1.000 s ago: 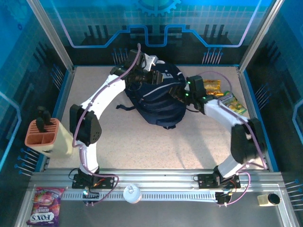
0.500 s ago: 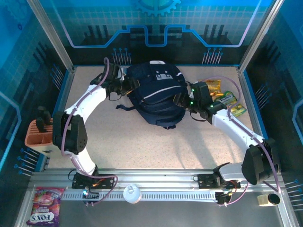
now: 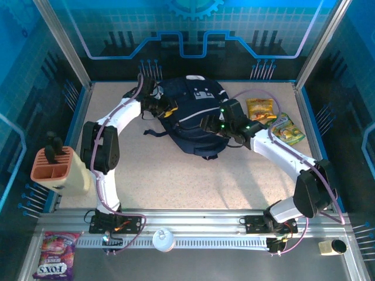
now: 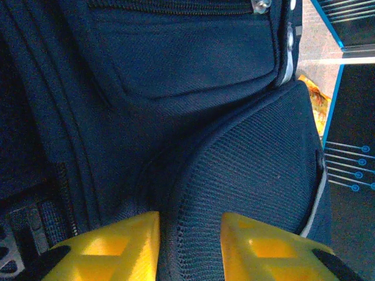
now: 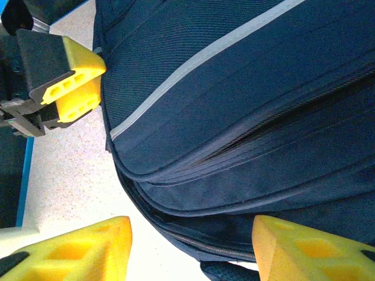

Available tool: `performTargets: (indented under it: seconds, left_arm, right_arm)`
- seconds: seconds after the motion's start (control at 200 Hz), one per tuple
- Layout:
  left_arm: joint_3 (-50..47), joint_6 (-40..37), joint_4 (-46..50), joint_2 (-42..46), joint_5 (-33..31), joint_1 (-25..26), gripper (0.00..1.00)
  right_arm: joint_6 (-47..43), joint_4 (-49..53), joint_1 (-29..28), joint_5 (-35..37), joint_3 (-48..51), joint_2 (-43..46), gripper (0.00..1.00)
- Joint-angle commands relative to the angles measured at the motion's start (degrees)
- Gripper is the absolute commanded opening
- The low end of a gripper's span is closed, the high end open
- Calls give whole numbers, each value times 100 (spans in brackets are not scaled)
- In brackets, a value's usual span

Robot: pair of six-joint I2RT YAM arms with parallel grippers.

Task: Pack the student bag

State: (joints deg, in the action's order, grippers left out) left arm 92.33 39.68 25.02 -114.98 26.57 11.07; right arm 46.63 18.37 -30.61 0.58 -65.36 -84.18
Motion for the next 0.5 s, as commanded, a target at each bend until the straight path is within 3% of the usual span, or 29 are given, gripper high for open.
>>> performTargets:
  seconds: [0.0,0.045,0.215,0.495]
  left_arm:
    - [181,101,103,-139,492,78,27]
    - [163,101,101,-147,546,112,26]
    - [73,171,-16,-100,670,280,0]
    - [-388,1099,-1075,132,832,811,0]
  right_arm:
    - [-14,397,-243,432,-346,-143,56]
    - [-8,528,-361,589,-462,-213,56]
    - [208,1087,-804,1283,-897,-562,56]
    - [983,1612,-1521,2395,-1575,-1361,53]
